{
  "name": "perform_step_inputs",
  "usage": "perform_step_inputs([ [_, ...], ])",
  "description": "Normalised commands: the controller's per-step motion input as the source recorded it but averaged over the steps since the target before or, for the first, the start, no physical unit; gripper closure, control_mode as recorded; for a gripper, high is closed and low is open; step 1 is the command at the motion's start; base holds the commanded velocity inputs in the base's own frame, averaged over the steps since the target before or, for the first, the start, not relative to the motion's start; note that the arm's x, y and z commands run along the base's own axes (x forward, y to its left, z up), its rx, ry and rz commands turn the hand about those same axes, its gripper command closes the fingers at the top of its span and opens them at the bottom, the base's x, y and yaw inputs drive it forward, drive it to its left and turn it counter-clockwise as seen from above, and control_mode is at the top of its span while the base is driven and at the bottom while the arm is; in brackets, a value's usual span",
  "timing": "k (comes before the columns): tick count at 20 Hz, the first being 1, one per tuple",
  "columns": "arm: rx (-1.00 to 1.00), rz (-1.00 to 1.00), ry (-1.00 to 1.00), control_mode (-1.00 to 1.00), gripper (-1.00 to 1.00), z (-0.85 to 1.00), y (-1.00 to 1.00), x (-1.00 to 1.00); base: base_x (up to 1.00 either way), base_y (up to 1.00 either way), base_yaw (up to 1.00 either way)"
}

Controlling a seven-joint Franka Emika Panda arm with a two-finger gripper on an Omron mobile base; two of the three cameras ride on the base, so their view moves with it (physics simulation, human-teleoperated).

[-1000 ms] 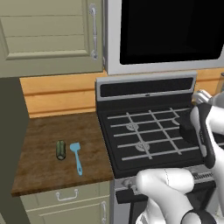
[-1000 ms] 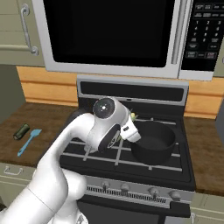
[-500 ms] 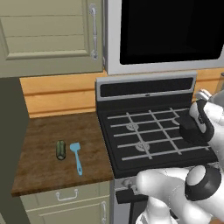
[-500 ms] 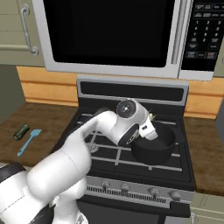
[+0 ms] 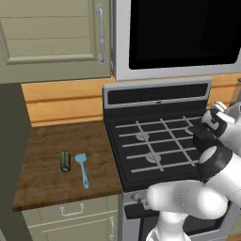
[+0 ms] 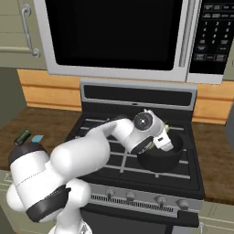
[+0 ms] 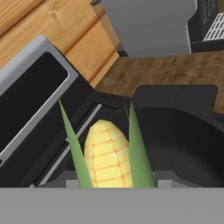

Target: Put the corn and cucumber in the pot. Retrieve the spatula and lightly stir the vegetables in the pot.

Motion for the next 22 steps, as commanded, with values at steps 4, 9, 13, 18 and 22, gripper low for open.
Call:
perform_step_inputs([
  [4, 0.0, -0.03, 0.0, -1.0, 1.0, -0.21, -0.03, 0.19, 0.0, 0.0, 0.0],
  [9, 0.0, -0.02, 0.0, -1.0, 1.0, -0.19, -0.01, 0.16, 0.0, 0.0, 0.0],
  [13, -0.02, -0.01, 0.0, -1.0, 1.0, -0.1, 0.0, 0.04, 0.0, 0.0, 0.0],
  [18, -0.01, 0.0, 0.0, -1.0, -1.0, 0.0, 0.0, 0.0, 0.0, 0.0, 0.0],
  [22, 0.0, 0.0, 0.0, -1.0, -1.0, 0.38, 0.0, -0.17, 0.0, 0.0, 0.0],
])
